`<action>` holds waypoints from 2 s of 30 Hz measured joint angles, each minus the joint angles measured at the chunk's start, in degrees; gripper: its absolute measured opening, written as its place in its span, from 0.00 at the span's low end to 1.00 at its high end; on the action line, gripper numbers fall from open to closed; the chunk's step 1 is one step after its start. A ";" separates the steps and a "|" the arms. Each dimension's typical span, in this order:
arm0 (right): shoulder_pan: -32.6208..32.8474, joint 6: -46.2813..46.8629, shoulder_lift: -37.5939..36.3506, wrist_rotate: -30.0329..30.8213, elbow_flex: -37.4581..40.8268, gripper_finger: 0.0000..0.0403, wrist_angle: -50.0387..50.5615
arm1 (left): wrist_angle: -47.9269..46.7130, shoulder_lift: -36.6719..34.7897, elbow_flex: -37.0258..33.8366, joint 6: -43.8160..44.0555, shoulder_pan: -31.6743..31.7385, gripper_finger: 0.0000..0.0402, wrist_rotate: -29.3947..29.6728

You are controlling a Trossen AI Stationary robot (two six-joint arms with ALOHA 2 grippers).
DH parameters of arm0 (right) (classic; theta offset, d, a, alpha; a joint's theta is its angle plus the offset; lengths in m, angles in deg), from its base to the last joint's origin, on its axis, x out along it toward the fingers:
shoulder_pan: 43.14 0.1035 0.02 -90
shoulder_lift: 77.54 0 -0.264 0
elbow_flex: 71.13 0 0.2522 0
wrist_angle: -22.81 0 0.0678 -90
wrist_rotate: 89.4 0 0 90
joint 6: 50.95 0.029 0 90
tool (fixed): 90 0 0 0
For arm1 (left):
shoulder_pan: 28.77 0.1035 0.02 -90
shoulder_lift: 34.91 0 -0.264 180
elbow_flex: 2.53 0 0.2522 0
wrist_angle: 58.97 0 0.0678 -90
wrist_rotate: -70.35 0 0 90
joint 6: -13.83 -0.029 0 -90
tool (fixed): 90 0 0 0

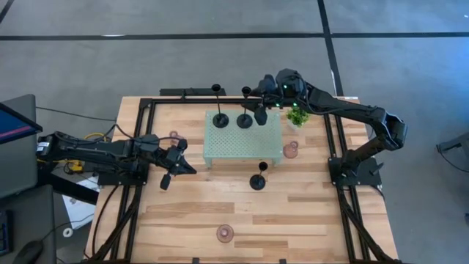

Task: Pick & Place candle stick holders
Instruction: Put the black candle holder on the shelf

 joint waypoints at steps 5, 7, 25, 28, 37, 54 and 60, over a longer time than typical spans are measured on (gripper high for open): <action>-0.11 -0.02 -0.66 0.00 0.05 0.59 3.55 | -0.14 0.00 0.00 0.00 0.00 0.02 0.00; -0.17 -0.10 -1.56 -0.02 0.05 0.58 3.98 | -0.14 0.00 0.00 0.00 0.01 0.02 0.01; 4.48 3.14 -15.30 -0.04 0.04 0.57 32.56 | -0.56 0.00 0.00 0.00 0.00 0.02 0.02; 7.70 5.24 -16.36 -0.02 0.04 0.57 39.90 | -0.58 -0.01 0.00 0.00 0.00 0.02 0.01; 19.92 7.61 -19.67 3.75 3.89 0.57 36.84 | -0.58 0.00 0.00 0.00 0.00 0.02 0.00; 33.98 22.19 -27.37 15.65 27.39 0.57 17.49 | -0.76 -0.02 0.00 0.00 0.00 0.02 0.02; 38.67 25.47 -27.71 19.89 32.55 0.57 10.79 | -0.76 -0.02 0.00 0.00 0.00 0.02 0.00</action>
